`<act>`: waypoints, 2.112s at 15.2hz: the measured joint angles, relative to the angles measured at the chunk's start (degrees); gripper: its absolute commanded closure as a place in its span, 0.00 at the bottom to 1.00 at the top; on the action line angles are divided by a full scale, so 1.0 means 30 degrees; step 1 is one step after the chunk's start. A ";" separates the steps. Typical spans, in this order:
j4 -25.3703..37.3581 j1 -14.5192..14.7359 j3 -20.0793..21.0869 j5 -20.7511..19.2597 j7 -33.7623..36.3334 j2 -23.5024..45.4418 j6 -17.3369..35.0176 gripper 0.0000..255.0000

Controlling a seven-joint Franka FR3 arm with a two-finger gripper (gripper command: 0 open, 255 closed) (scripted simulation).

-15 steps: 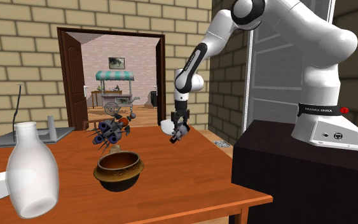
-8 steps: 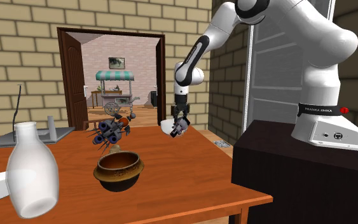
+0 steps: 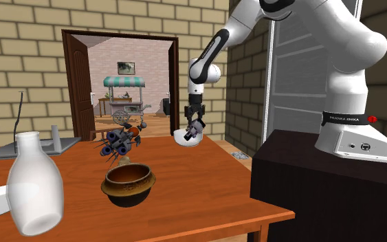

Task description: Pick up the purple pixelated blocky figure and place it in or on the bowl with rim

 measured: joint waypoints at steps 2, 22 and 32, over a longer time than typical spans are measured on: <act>-0.0025 0.0061 -0.0071 -0.0084 0.0065 -0.0368 -0.0341 1.00; 0.0808 0.4953 0.0544 -0.1260 0.6376 -0.1334 -0.2151 1.00; 0.4324 0.7876 0.1170 -0.1685 1.0311 0.0551 -0.3831 1.00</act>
